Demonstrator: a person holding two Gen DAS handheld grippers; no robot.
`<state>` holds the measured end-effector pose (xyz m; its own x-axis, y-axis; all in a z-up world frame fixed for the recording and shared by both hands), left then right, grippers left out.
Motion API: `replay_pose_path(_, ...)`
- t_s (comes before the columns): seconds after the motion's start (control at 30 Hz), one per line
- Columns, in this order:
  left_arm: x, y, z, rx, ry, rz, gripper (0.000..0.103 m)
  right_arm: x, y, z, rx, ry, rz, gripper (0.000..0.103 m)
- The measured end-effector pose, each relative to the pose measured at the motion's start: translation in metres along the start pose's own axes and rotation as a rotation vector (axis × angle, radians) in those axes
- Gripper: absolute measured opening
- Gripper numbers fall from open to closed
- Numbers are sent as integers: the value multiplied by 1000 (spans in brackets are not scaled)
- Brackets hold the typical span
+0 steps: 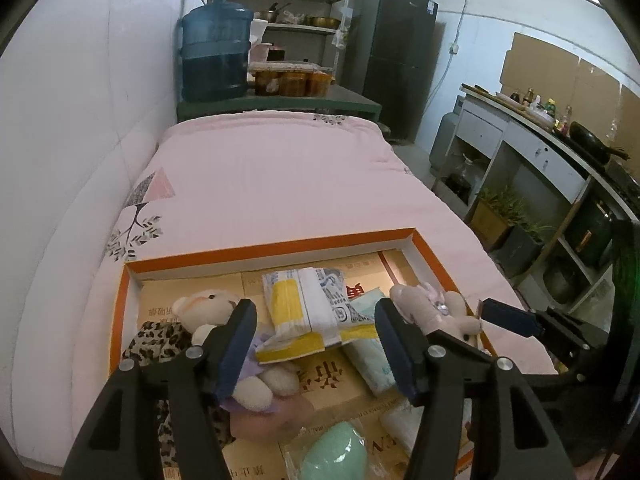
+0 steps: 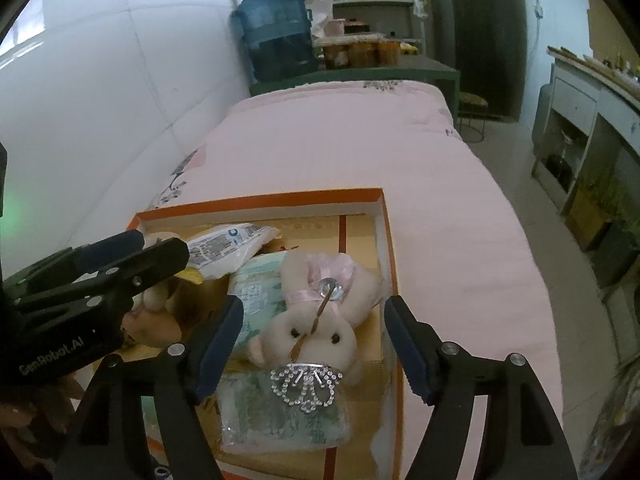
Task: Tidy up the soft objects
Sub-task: 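Open both tools to drop the packet and bunny into the tray, then move both tools back toward the cartoon bag and green ring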
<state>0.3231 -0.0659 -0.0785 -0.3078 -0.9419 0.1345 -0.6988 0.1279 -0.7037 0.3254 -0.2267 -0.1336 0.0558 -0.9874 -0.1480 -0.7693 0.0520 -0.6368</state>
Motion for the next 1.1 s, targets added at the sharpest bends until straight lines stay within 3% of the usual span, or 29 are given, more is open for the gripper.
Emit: replay_pose_path(1.1,17,27,-78,63,32,6,61,-15,27,-71,52,-4,11,75)
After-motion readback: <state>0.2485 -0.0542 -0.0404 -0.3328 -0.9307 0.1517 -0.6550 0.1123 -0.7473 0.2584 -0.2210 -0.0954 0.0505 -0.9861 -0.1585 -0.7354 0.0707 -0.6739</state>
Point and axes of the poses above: each gripper's, at about its wrist camera, not at the fingertips, and z roughly the way its jaws point, x to its right, y to its underside, the point moved 2 cm from there along z, roughly the way its jaws point
